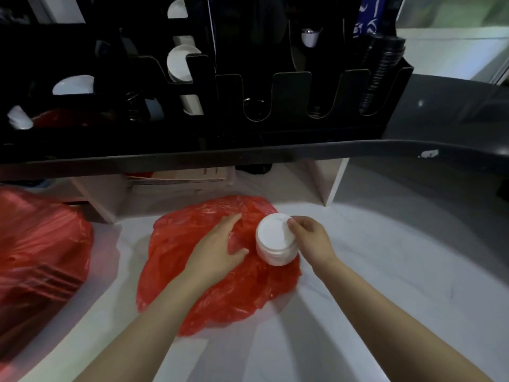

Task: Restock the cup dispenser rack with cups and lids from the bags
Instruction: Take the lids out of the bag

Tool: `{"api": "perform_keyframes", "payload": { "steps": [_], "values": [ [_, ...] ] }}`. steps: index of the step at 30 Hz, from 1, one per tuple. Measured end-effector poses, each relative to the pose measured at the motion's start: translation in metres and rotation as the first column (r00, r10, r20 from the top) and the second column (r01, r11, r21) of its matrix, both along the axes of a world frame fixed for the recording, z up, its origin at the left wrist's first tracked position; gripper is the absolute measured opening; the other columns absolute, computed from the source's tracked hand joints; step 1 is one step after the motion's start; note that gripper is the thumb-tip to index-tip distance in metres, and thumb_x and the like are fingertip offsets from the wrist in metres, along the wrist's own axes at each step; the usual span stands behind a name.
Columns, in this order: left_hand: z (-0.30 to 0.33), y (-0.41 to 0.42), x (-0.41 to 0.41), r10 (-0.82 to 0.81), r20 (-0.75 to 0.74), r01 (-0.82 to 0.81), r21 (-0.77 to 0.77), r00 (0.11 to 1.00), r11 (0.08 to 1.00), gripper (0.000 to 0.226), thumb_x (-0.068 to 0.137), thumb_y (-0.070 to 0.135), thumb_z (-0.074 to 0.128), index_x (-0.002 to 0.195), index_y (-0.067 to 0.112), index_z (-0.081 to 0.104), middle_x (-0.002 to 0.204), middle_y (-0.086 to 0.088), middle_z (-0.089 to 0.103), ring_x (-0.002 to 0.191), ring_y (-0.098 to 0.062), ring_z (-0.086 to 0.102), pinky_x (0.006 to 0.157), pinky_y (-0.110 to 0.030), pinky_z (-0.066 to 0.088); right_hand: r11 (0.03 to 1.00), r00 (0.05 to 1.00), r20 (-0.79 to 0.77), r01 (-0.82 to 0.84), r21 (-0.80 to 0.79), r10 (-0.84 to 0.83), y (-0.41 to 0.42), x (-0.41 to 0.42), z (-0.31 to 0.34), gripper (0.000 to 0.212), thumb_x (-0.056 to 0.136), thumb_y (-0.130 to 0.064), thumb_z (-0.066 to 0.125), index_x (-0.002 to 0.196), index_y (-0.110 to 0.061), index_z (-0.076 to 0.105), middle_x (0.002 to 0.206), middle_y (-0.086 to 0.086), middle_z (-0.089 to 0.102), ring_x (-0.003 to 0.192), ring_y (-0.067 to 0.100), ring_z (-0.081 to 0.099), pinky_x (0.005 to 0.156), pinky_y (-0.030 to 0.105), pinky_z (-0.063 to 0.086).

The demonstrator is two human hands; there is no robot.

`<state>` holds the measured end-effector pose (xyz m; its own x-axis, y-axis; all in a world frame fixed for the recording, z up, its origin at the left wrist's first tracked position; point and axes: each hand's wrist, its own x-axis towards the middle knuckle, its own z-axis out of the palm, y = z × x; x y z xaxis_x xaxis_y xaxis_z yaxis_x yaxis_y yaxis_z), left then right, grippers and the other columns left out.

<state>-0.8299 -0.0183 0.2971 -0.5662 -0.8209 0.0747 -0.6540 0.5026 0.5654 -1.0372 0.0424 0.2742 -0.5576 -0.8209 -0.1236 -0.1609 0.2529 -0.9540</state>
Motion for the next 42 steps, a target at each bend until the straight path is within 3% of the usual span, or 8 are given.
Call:
{"api": "perform_keyframes", "payload": {
  "steps": [7,12,18,23,27,32,37,42],
  "values": [
    [-0.022,0.005,-0.026,-0.124,0.096,0.104,0.195,0.988,0.975,0.097,0.076,0.039,0.076,0.152,0.024,0.017,0.154,0.004,0.032,0.139,-0.014,0.032,0.111,-0.026,0.029,0.998,0.997,-0.073,-0.008,0.065,0.013,-0.008,-0.002,-0.016,0.017,0.095,-0.03,0.054,0.099,-0.018,0.065,0.094,-0.006,0.063,0.093,0.015,0.058,0.081,0.029,0.042],
    [-0.029,0.007,-0.043,-0.096,-0.006,0.094,0.262,0.995,0.961,0.095,0.071,0.042,0.078,0.148,0.031,0.023,0.132,0.023,0.041,0.125,-0.001,0.042,0.088,-0.01,0.03,0.991,0.986,-0.149,-0.052,0.123,0.07,-0.01,-0.007,-0.022,0.02,0.095,-0.03,0.052,0.101,-0.014,0.064,0.092,-0.006,0.063,0.092,0.016,0.058,0.074,0.024,0.037],
    [-0.044,0.011,-0.052,-0.018,-0.01,0.02,0.314,1.0,0.949,0.096,0.069,0.039,0.082,0.147,0.029,0.026,0.135,0.01,0.054,0.12,-0.01,0.052,0.098,-0.028,0.043,0.966,0.957,-0.186,-0.188,0.179,0.221,0.0,-0.013,-0.03,0.031,0.095,-0.038,0.052,0.117,-0.017,0.06,0.108,0.0,0.067,0.102,0.02,0.06,0.08,0.025,0.04],
    [-0.045,0.017,-0.054,0.05,-0.125,-0.004,0.34,0.991,0.94,0.09,0.063,0.034,0.085,0.139,0.034,0.037,0.125,0.02,0.055,0.112,-0.001,0.053,0.087,-0.01,0.04,0.925,0.909,-0.219,-0.308,0.223,0.356,0.004,-0.014,-0.025,0.052,0.082,-0.05,0.066,0.124,-0.022,0.052,0.105,-0.009,0.061,0.097,0.014,0.057,0.079,0.025,0.04],
    [-0.037,0.018,-0.053,0.108,-0.186,-0.039,0.339,0.977,0.94,0.085,0.061,0.029,0.086,0.133,0.037,0.042,0.119,0.027,0.053,0.108,0.006,0.051,0.08,0.0,0.035,0.937,0.933,-0.113,-0.332,0.105,0.343,0.01,-0.02,-0.014,0.048,0.082,-0.044,0.069,0.122,-0.024,0.054,0.108,-0.013,0.06,0.102,0.011,0.058,0.087,0.026,0.045],
    [-0.022,0.015,-0.056,0.133,-0.257,-0.043,0.329,0.957,0.943,0.087,0.063,0.016,0.085,0.139,0.028,0.042,0.131,0.013,0.053,0.119,-0.006,0.05,0.101,-0.026,0.041,0.938,0.938,-0.021,-0.346,-0.001,0.346,0.011,-0.028,0.004,0.044,0.083,-0.039,0.069,0.123,-0.024,0.057,0.113,-0.012,0.062,0.102,0.01,0.06,0.091,0.032,0.05],
    [-0.007,0.019,-0.06,0.207,-0.389,-0.027,0.42,0.898,0.907,0.084,0.063,0.01,0.082,0.136,0.031,0.046,0.129,0.013,0.055,0.117,-0.008,0.053,0.094,-0.024,0.045,0.958,0.957,0.093,-0.266,-0.107,0.276,0.012,-0.026,0.019,0.042,0.081,-0.034,0.074,0.119,-0.027,0.058,0.111,-0.011,0.063,0.102,0.013,0.061,0.088,0.039,0.054],
    [0.015,0.018,-0.057,0.351,-0.555,0.128,0.648,0.754,0.751,0.074,0.071,0.012,0.08,0.134,0.036,0.049,0.132,0.009,0.054,0.117,-0.016,0.055,0.084,-0.036,0.056,0.962,0.941,0.238,-0.2,-0.185,0.241,0.006,-0.024,0.04,0.034,0.082,-0.033,0.072,0.112,-0.038,0.058,0.115,-0.011,0.061,0.104,0.014,0.06,0.087,0.04,0.056]
  ]
}}
